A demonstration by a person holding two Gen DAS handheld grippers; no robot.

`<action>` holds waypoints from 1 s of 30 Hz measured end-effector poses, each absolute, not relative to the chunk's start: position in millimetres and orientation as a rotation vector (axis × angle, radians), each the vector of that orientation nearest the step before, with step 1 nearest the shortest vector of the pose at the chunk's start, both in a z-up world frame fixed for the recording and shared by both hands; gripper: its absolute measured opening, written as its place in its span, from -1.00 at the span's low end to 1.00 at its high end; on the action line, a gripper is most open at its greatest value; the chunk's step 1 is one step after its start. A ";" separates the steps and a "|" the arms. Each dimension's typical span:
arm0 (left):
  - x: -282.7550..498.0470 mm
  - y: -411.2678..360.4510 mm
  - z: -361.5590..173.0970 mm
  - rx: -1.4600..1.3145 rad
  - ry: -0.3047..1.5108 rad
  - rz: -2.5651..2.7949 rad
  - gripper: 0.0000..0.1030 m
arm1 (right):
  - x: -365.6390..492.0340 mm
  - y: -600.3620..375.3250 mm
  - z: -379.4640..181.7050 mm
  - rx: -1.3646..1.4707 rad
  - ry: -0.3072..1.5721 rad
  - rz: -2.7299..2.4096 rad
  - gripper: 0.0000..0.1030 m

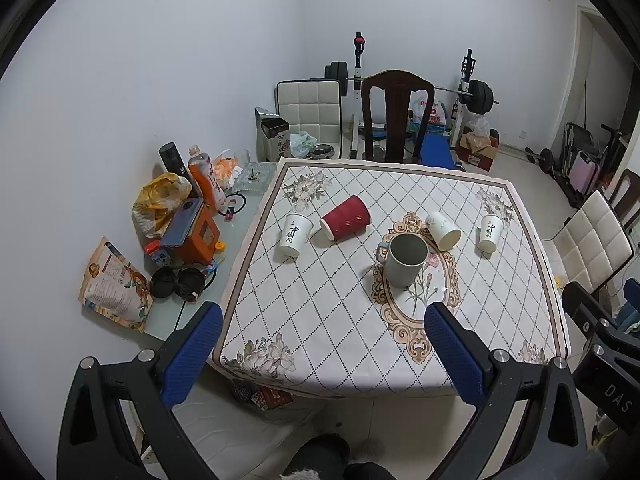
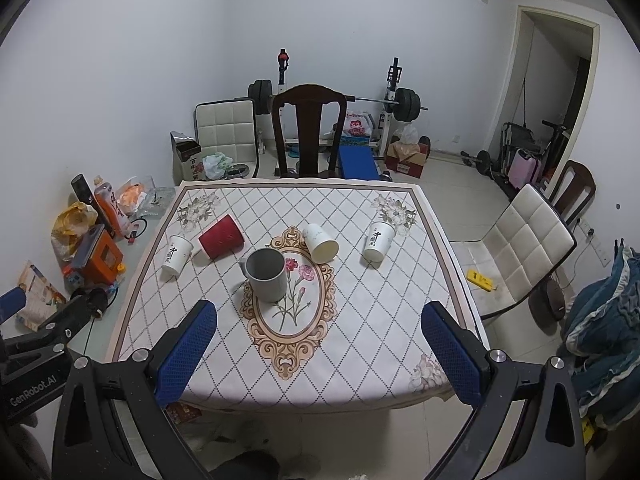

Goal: Flip cup upright

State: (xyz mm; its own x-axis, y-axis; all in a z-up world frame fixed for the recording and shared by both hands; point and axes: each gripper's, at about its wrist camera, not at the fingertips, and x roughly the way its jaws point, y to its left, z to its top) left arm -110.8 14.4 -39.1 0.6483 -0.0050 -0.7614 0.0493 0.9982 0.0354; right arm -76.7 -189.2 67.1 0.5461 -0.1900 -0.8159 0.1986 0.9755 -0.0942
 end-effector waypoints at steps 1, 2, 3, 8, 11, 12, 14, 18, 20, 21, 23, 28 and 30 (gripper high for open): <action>-110.5 13.9 -39.0 0.055 0.866 -0.030 1.00 | -76.1 -188.6 67.0 0.011 0.966 -0.228 1.00; -110.4 14.0 -39.3 0.057 0.866 -0.031 1.00 | -75.7 -187.7 67.1 0.010 0.965 -0.227 1.00; -110.3 13.4 -38.9 0.053 0.865 -0.028 1.00 | -74.6 -186.8 67.3 0.008 0.966 -0.227 1.00; -110.2 13.2 -38.9 0.053 0.866 -0.027 1.00 | -73.5 -186.7 66.5 0.012 0.972 -0.221 1.00; -110.2 13.5 -39.1 0.051 0.867 -0.027 1.00 | -72.7 -186.4 66.5 0.012 0.972 -0.219 1.00; -109.9 13.5 -39.2 0.053 0.868 -0.027 1.00 | -71.8 -185.8 66.5 0.012 0.974 -0.218 1.00; -109.1 14.1 -40.7 0.051 0.871 -0.028 1.00 | -71.2 -185.0 65.6 0.007 0.974 -0.218 1.00; -108.9 15.0 -41.2 0.050 0.871 -0.029 1.00 | -71.2 -184.6 65.4 0.012 0.976 -0.219 1.00; -108.7 14.7 -41.8 0.052 0.870 -0.029 1.00 | -71.0 -184.7 65.9 0.011 0.976 -0.217 1.00; -108.6 15.2 -41.2 0.052 0.871 -0.029 1.00 | -71.2 -184.6 65.4 0.012 0.978 -0.217 1.00; -108.6 14.9 -41.3 0.052 0.871 -0.029 1.00 | -70.2 -184.5 65.1 0.010 0.977 -0.217 1.00; -107.6 15.7 -43.2 0.053 0.873 -0.031 1.00 | -71.5 -184.6 62.2 0.011 0.983 -0.220 1.00; -107.2 15.6 -44.5 0.054 0.874 -0.033 1.00 | -71.8 -184.7 60.2 0.009 0.984 -0.222 1.00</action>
State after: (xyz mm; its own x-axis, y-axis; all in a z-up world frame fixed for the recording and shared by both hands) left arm -107.2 15.6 -44.5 0.6412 -0.0068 -0.7674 0.0508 0.9981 0.0337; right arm -71.8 -184.7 60.2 0.5330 -0.1818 -0.8263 0.1901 0.9774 -0.0925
